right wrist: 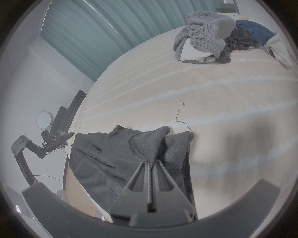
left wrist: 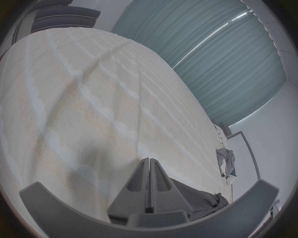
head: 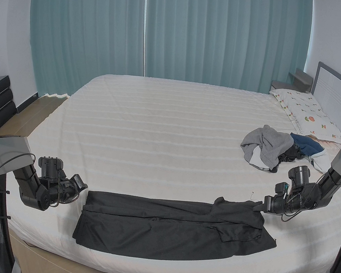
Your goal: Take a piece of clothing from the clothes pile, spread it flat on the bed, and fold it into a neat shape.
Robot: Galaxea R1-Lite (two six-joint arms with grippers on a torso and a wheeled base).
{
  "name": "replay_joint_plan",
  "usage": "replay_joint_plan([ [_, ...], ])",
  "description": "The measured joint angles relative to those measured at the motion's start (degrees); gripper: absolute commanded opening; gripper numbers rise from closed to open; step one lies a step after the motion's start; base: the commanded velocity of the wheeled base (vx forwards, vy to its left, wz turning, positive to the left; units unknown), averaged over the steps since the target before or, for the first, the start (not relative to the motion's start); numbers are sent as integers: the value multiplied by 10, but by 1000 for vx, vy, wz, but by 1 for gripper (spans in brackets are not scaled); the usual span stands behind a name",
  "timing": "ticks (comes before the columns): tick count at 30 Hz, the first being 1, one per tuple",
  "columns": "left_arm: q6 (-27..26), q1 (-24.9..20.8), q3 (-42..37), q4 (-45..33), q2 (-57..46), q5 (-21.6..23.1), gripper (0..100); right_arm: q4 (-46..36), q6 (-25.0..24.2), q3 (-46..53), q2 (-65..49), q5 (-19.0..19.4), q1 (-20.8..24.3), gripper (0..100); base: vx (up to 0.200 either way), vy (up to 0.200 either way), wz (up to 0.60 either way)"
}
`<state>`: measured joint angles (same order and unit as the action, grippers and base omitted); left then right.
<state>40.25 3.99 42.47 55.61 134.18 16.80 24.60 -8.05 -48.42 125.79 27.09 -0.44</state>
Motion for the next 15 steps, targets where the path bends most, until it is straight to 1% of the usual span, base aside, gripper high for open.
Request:
replay_joint_plan([
  [2,0,0,0,0,0,0,0,6,0,-3,4,0,0,0,0,0,0],
  [3,0,-1,0,0,0,-1,0,11,-1,-4,7,-1,0,100,0,0,0],
  [9,-2,-3,0,0,1,-3,0,39,-6,-3,17,-2,1,100,0,0,0],
  [15,-2,-6,1,0,0,-3,0,43,-20,-9,18,-2,-8,100,0,0,0],
])
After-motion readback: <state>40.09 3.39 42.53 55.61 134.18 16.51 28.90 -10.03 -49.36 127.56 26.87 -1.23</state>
